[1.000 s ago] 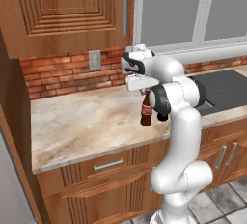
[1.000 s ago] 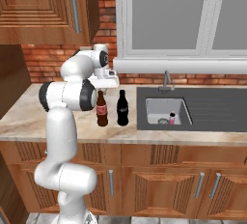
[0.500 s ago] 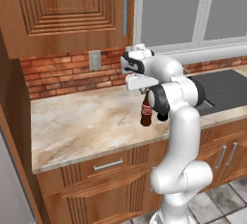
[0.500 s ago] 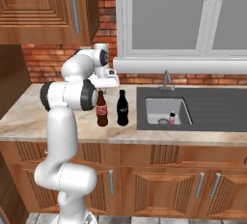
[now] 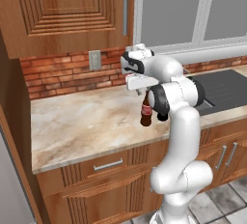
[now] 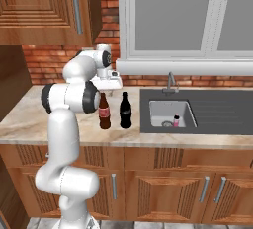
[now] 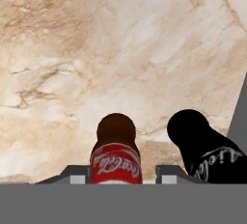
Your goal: Place the large bottle from the dining counter next to the other large bottle outside the sink, and place the small bottle from the dining counter next to the other small bottle inside the sink.
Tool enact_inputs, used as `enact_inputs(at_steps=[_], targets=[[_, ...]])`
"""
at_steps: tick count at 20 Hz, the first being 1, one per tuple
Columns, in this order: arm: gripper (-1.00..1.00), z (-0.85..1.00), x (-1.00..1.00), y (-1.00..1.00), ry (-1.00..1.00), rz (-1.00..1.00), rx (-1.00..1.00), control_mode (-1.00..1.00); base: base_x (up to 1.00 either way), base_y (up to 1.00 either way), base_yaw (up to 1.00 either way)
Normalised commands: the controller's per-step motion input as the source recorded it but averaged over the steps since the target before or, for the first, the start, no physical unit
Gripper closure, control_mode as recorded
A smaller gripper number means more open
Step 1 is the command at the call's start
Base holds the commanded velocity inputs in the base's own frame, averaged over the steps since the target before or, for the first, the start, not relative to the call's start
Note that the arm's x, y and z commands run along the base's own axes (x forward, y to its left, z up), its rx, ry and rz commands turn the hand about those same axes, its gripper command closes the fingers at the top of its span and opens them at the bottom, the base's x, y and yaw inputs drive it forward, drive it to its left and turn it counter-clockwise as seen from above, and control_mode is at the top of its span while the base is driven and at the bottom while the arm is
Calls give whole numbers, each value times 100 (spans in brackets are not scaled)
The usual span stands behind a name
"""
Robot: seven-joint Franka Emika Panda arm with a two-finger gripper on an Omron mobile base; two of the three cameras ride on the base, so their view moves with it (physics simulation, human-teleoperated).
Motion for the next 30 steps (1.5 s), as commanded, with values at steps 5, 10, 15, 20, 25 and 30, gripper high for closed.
enact_inputs(at_steps=[5, 10, 15, 20, 25, 30], targets=[[-100, 23, 0, 5, 0, 0, 0, -100, 0, 0, 0], [-100, 64, 4, 7, 0, 0, 0, -100, 0, 0, 0], [-100, 33, -32, -2, -6, 0, 1, -100, 0, 0, 0], [-100, 19, -73, -21, -21, 0, 9, -100, 0, 0, 0], [-100, 8, -76, -24, -21, 0, 10, -100, 0, 0, 0], [-100, 4, -99, -20, -13, 0, 5, -100, 0, 0, 0]])
